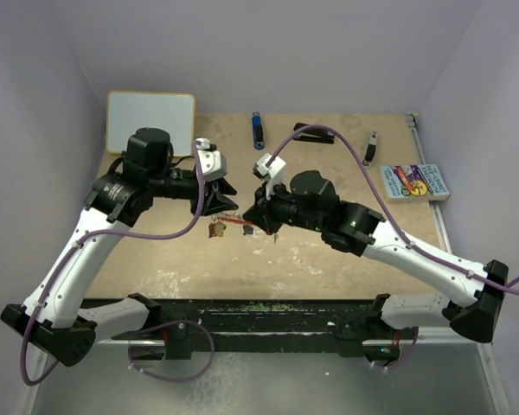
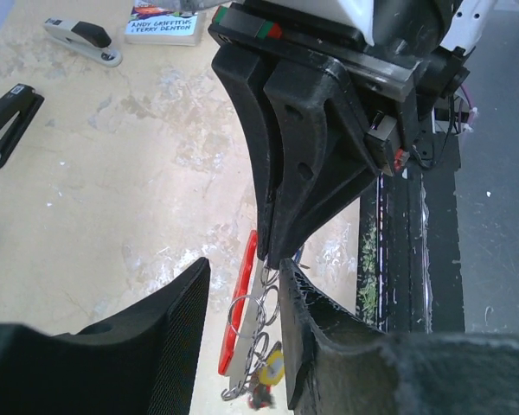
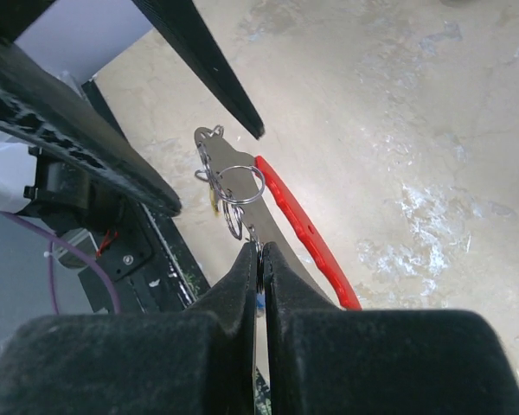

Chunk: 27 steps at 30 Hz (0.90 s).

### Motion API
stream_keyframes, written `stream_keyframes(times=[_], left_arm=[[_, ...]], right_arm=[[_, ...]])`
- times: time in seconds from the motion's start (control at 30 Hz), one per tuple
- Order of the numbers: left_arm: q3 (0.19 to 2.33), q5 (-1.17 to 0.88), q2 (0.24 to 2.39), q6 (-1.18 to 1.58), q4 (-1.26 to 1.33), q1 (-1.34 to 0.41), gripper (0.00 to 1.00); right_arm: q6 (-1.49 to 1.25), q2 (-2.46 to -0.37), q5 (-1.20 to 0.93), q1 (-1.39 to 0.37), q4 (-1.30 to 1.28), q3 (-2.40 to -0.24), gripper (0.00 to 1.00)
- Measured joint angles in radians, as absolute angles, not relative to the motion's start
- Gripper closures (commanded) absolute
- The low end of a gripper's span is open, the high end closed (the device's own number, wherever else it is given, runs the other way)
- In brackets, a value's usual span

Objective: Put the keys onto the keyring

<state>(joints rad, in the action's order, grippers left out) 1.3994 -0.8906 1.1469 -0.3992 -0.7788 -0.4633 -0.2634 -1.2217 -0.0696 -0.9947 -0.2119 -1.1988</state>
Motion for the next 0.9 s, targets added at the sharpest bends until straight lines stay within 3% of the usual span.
stream_keyframes(times=[0.6, 0.9], left_arm=[[1.485, -0.796, 1.166, -0.401, -0.84, -0.463, 0.59], [1.404, -0.756, 1.121, -0.246, -0.672, -0.466, 0.61]], right_arm=[[-0.4, -1.245, 0.147, -0.995, -0.244, -1.224, 1.0], [-0.503, -1.271, 0.292, -0.995, -0.265, -1.285, 1.0]])
